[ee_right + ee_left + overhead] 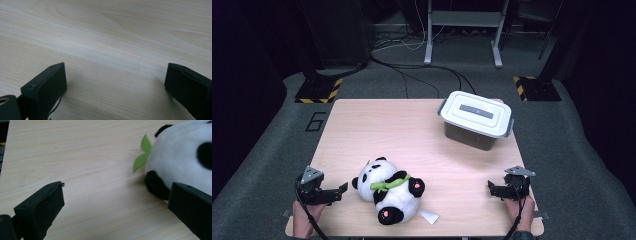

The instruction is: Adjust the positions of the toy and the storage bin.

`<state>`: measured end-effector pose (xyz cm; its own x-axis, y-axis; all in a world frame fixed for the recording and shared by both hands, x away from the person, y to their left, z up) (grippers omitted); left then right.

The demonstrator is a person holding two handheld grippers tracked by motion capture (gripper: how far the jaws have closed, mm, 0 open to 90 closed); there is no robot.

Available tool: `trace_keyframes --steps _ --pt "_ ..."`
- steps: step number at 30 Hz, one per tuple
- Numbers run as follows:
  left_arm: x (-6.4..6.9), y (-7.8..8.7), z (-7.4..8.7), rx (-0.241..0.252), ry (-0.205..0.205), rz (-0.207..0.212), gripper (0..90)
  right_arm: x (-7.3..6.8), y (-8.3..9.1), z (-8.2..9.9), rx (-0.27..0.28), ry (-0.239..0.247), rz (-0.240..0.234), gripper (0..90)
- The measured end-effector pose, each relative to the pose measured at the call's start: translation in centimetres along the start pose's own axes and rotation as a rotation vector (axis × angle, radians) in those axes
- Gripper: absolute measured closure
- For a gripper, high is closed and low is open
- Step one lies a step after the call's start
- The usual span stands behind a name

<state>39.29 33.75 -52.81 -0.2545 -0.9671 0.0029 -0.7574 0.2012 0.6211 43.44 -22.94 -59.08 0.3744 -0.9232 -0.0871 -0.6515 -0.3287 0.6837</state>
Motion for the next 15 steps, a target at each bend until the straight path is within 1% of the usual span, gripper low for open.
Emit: trace_keyframes --steps 3,4,5,6,7,8,9,10,11,12,14,15 --pt "1.0 0.6 -1.1 0.029 -0.011 0.015 0.0 0.0 0.0 0.0 0.001 0.001 -0.002 3.6" --pt "1.0 0.6 -1.1 0.029 -0.011 0.015 0.0 0.0 0.0 0.0 0.000 0.002 -0.001 3.7" --pt "1.4 0.8 -1.5 0.038 -0.021 0.022 0.0 0.0 0.0 0.0 0.000 0.002 -0.001 3.7" --pt "2.1 1.0 -2.0 0.050 -0.035 0.040 0.0 0.0 0.0 0.0 0.001 0.002 -0.001 3.8" --pt "2.1 1.0 -2.0 0.050 -0.035 0.040 0.0 0.0 0.0 0.0 0.001 0.002 -0.001 3.8" --pt "2.6 1.1 -2.3 0.054 -0.050 0.052 0.0 0.0 0.0 0.0 0.001 0.002 -0.001 3.8" --pt "3.4 1.3 -2.7 0.062 -0.065 0.072 0.0 0.0 0.0 0.0 0.001 0.002 -0.001 3.8" --pt "3.9 1.4 -2.9 0.069 -0.074 0.082 0.0 0.0 0.0 0.0 0.001 0.002 -0.001 3.8" --pt "3.9 1.4 -2.9 0.069 -0.074 0.082 0.0 0.0 0.0 0.0 0.001 0.002 -0.001 3.8" --pt "4.9 1.5 -3.3 0.074 -0.092 0.109 0.0 0.0 0.0 0.0 0.001 0.001 0.000 3.9" --pt "5.9 1.7 -3.7 0.082 -0.112 0.136 0.0 0.0 0.0 0.0 0.001 0.001 0.000 3.9" --pt "5.9 1.7 -3.7 0.082 -0.112 0.136 0.0 0.0 0.0 0.0 0.001 0.001 0.000 3.9"
Point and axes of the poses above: each handheld gripper's, and its own axes: y roughly backward along the jaws, z roughly out of its underside, x roughly to its right, the point moved 9 cm from there along -y, roughly forward along the jaws, and after that the axes turned 7 degrees about -z, right-handed, at the moved point
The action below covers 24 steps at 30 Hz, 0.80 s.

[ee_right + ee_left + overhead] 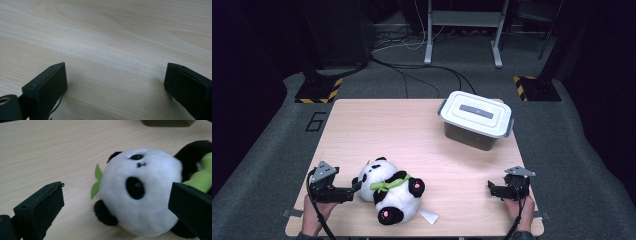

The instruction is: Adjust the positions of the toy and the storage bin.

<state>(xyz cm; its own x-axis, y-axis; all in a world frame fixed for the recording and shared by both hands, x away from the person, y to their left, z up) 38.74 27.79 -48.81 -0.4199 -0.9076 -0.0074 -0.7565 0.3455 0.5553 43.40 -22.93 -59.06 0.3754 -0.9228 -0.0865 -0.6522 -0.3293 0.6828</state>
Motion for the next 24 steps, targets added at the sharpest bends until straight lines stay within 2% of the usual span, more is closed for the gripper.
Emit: trace_keyframes --steps 1,2,6,12,18,22,24 --pt "1.1 0.0 -0.6 0.012 -0.010 0.035 0.0 0.0 0.0 0.0 0.000 0.000 0.000 3.9" --pt "1.7 0.0 -1.0 0.016 -0.025 0.053 0.0 0.0 0.0 0.0 0.000 0.000 0.000 3.9" --pt "3.8 -0.1 -2.0 0.030 -0.070 0.104 0.0 0.0 0.0 0.0 0.001 0.000 0.001 3.9" --pt "6.6 -1.0 -2.6 0.008 -0.135 0.160 0.0 0.0 0.0 0.0 0.001 -0.001 0.001 3.9" --pt "8.2 -1.7 -2.5 -0.004 -0.162 0.215 1.1 0.0 0.0 0.0 0.002 -0.002 0.002 4.1" --pt "8.7 -2.0 -2.2 -0.021 -0.194 0.234 12.9 0.1 0.0 0.0 0.002 -0.003 0.004 4.1" --pt "8.7 -2.2 -2.0 -0.010 -0.190 0.211 20.2 0.1 0.0 0.0 0.002 -0.003 0.004 4.1"
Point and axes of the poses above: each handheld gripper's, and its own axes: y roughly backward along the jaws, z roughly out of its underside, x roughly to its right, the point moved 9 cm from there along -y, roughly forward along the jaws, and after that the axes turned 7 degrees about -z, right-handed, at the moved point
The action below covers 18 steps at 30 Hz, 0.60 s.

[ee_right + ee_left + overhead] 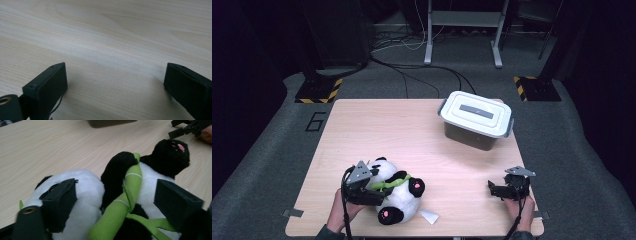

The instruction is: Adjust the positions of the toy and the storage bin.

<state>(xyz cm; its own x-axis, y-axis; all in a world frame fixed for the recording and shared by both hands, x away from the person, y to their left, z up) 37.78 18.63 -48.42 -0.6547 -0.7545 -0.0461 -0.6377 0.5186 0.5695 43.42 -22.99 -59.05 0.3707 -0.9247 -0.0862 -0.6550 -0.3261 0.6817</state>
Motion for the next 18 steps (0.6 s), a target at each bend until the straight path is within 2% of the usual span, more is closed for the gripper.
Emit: trace_keyframes --steps 3,7,9,12,18 --pt "0.1 0.0 0.1 0.009 0.004 0.004 37.8 0.0 0.0 0.0 0.000 -0.002 0.002 4.1" --pt "0.9 -0.3 0.6 -0.005 -0.011 0.042 45.8 0.0 0.0 0.0 0.000 -0.002 0.003 4.1" --pt "1.1 -0.4 0.8 -0.013 -0.010 0.044 47.7 0.0 0.0 0.0 0.000 -0.002 0.003 4.1" --pt "1.0 -0.6 1.2 -0.018 0.026 0.056 54.4 0.0 0.0 0.0 0.000 -0.001 0.003 4.1" --pt "0.9 -0.8 2.0 -0.001 0.108 0.115 62.4 0.0 0.0 0.0 0.000 -0.002 0.005 4.4"
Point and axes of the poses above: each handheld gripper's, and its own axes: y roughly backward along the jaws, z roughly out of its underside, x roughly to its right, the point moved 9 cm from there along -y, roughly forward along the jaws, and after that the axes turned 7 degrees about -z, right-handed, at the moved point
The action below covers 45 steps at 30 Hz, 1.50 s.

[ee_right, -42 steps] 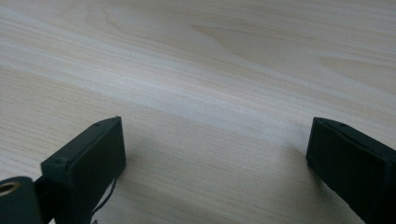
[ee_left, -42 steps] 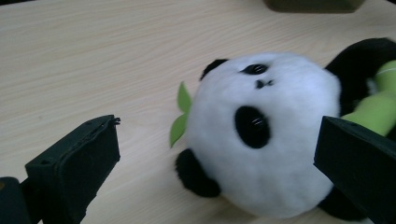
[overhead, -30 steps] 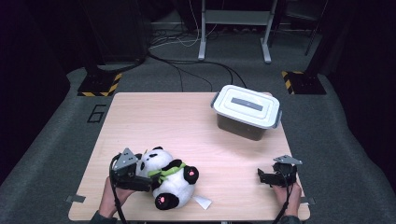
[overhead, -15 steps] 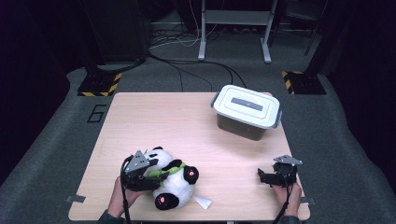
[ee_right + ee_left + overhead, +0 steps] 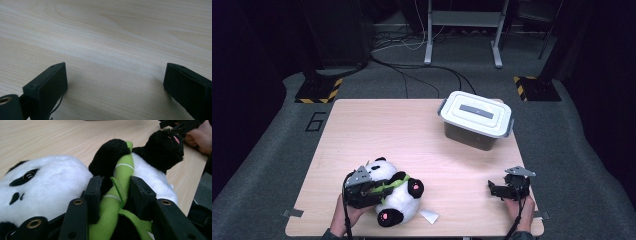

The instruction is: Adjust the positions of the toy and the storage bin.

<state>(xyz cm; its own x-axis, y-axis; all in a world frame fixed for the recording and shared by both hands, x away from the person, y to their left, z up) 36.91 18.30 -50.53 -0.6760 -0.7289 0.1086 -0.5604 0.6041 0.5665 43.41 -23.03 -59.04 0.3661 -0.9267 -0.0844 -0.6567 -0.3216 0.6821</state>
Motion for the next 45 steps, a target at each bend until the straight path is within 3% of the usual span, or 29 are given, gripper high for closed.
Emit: trace_keyframes --steps 4,11,18,22,27,30,34,38,41,45 --pt "-0.1 0.0 0.3 0.006 0.006 0.012 66.5 0.0 0.0 0.0 0.001 0.000 0.001 4.6" --pt "0.0 0.6 0.1 0.042 -0.013 -0.005 69.9 0.0 0.0 0.0 0.002 -0.002 0.003 5.0" --pt "-0.1 1.4 -0.5 0.072 -0.003 0.021 75.2 0.0 0.0 0.0 0.003 -0.003 0.004 5.2" --pt "0.0 1.4 -0.5 0.048 -0.008 0.032 75.0 0.0 0.0 0.0 0.003 -0.003 0.006 5.3" --pt "0.0 0.6 0.1 -0.021 -0.010 0.020 60.7 0.1 0.0 0.0 0.004 -0.002 0.006 5.3" --pt "0.3 0.0 0.2 -0.048 -0.049 -0.019 60.8 0.0 0.0 0.0 0.003 -0.003 0.006 5.4" --pt "0.4 -0.5 0.3 -0.081 -0.076 -0.018 66.1 0.0 0.1 0.0 0.003 -0.002 0.007 5.6" --pt "0.6 -0.2 0.3 -0.015 -0.103 -0.045 71.0 0.0 0.1 0.0 0.004 -0.004 0.007 5.7" --pt "0.4 0.3 0.2 0.034 -0.070 -0.026 71.8 0.0 0.1 0.0 0.007 -0.004 0.007 6.4" --pt "0.2 1.2 -0.1 0.057 -0.072 -0.028 72.7 0.0 0.1 0.0 0.008 -0.004 0.009 6.4"
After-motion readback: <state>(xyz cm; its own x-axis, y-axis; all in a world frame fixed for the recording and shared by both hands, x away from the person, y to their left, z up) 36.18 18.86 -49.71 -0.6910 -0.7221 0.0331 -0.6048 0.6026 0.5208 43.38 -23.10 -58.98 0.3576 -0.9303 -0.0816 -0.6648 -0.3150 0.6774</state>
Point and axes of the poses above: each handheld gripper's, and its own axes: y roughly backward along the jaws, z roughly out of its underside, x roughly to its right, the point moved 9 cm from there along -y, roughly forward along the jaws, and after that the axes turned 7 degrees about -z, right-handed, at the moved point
